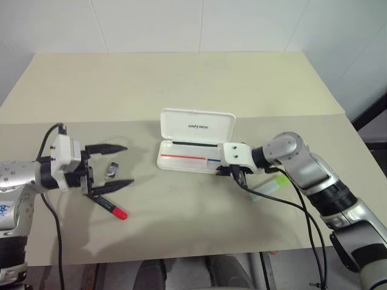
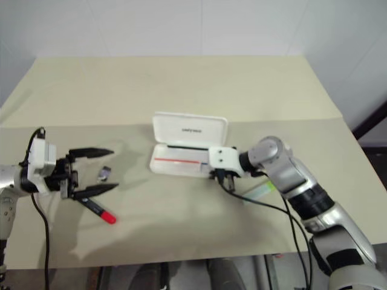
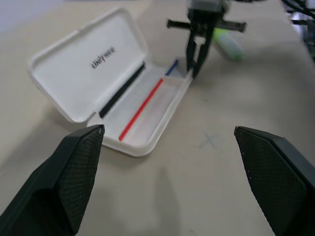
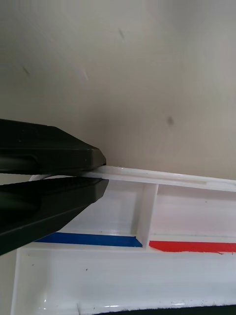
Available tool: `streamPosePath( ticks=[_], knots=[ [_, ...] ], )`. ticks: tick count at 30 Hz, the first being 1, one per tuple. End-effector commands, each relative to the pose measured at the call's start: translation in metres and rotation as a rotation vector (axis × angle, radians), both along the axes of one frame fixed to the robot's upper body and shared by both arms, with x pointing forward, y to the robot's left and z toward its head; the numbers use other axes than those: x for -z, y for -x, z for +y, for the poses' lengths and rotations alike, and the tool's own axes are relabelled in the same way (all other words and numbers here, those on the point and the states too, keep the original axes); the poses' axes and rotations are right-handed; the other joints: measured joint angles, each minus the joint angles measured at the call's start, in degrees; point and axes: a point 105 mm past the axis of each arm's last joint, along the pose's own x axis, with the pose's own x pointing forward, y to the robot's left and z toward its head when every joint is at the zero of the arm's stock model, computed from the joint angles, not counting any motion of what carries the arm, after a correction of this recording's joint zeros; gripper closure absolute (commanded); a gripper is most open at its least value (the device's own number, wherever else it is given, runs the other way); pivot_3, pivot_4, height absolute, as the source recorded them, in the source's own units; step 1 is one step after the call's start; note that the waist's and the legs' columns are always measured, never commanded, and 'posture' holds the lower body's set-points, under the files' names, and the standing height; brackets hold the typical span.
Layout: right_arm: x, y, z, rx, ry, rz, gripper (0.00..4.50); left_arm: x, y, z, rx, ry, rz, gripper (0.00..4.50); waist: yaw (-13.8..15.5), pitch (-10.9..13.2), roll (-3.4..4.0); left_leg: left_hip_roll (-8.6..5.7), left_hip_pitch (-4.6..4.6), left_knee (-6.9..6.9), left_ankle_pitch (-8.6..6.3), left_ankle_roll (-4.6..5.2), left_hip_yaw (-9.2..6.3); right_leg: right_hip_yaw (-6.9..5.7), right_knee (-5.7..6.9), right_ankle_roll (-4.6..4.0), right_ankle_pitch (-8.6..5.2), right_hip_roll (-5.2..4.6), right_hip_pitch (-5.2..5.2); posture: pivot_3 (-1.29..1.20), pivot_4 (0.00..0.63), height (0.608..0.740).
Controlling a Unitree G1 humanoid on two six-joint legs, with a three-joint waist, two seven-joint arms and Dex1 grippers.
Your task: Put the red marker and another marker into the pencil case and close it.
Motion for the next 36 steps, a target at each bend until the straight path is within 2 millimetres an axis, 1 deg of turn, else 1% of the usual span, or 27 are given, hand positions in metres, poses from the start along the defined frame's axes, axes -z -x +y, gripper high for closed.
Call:
streamPosePath(
  ticks=[1, 3, 6, 10, 18, 27, 28, 30, 33, 36],
  knots=[
    [-0.010, 0.016, 0.005, -0.071, -0.023, -0.021, 4.47, -0.010, 0.007, 0.001, 0.023, -0.021, -0.041, 0.00, -0.02, 0.00, -0.01, 0.00, 0.02, 0.02, 0.00, 0.00, 0.01, 0.00, 0.01, -0.01, 0.00, 0.00, 0.01, 0.00, 0.150, 0.740],
    [-0.008, 0.020, 0.005, -0.093, -0.015, -0.036, 4.47, -0.008, 0.010, -0.001, 0.039, -0.025, -0.023, 0.00, -0.05, 0.00, -0.01, -0.01, 0.02, 0.06, 0.00, 0.00, 0.00, 0.01, 0.03, -0.01, 0.00, 0.00, 0.02, 0.00, 0.150, 0.740],
    [-0.003, 0.025, 0.004, -0.117, 0.000, -0.038, 4.47, -0.001, 0.025, -0.010, 0.127, -0.084, 0.036, 0.00, -0.34, 0.01, -0.02, -0.01, 0.01, 0.06, 0.00, 0.00, 0.02, 0.03, 0.01, 0.00, 0.00, -0.02, 0.03, 0.00, 0.150, 0.740],
    [0.001, 0.029, 0.004, -0.125, -0.002, -0.019, 4.47, -0.003, 0.027, -0.011, 0.136, -0.088, 0.044, 0.00, -0.32, 0.01, -0.02, -0.01, 0.02, 0.03, 0.00, 0.00, 0.00, 0.00, 0.01, -0.02, -0.01, -0.01, 0.02, 0.00, 0.150, 0.740],
    [0.014, 0.040, 0.009, -0.123, -0.006, 0.025, 4.47, -0.009, 0.024, -0.013, 0.131, -0.081, 0.040, 0.00, -0.42, 0.01, -0.02, -0.01, 0.03, 0.02, 0.00, 0.00, 0.00, 0.01, 0.01, -0.04, -0.02, -0.01, 0.02, 0.00, 0.150, 0.740],
    [0.015, 0.037, 0.011, -0.108, -0.018, 0.019, 4.47, -0.014, 0.013, -0.017, 0.137, -0.066, 0.012, 0.00, -0.54, 0.00, -0.02, -0.01, 0.07, 0.03, 0.00, 0.00, -0.02, 0.00, 0.04, -0.05, -0.03, 0.02, 0.03, 0.00, 0.150, 0.740],
    [0.014, 0.036, 0.012, -0.110, -0.024, 0.012, 3.91, -0.015, 0.012, -0.018, 0.138, -0.064, 0.009, 0.00, -0.54, 0.01, -0.02, -0.01, 0.07, 0.03, 0.00, 0.00, -0.01, 0.00, 0.04, -0.05, -0.03, 0.02, 0.03, 0.00, 0.150, 0.740],
    [0.009, 0.034, 0.014, -0.118, -0.042, -0.012, 3.39, -0.016, 0.011, -0.018, 0.139, -0.062, 0.005, 0.00, -0.43, 0.01, -0.02, -0.01, 0.06, 0.03, 0.00, 0.00, -0.02, 0.00, 0.04, -0.05, -0.03, 0.02, 0.03, 0.00, 0.150, 0.740],
    [-0.001, 0.031, 0.016, -0.117, -0.071, -0.039, 3.39, -0.016, 0.009, -0.018, 0.140, -0.060, 0.002, 0.00, -0.44, 0.01, -0.02, -0.01, 0.05, 0.05, 0.00, 0.00, 0.00, 0.01, 0.03, -0.04, -0.03, 0.01, 0.03, 0.00, 0.150, 0.740],
    [-0.008, 0.032, 0.014, -0.136, -0.081, -0.046, 3.39, -0.015, 0.009, -0.018, 0.138, -0.057, 0.002, 0.00, -0.37, 0.01, -0.02, -0.02, 0.05, 0.04, 0.00, 0.00, -0.01, 0.00, 0.03, -0.04, -0.03, 0.00, 0.03, 0.00, 0.150, 0.740]
  ],
)
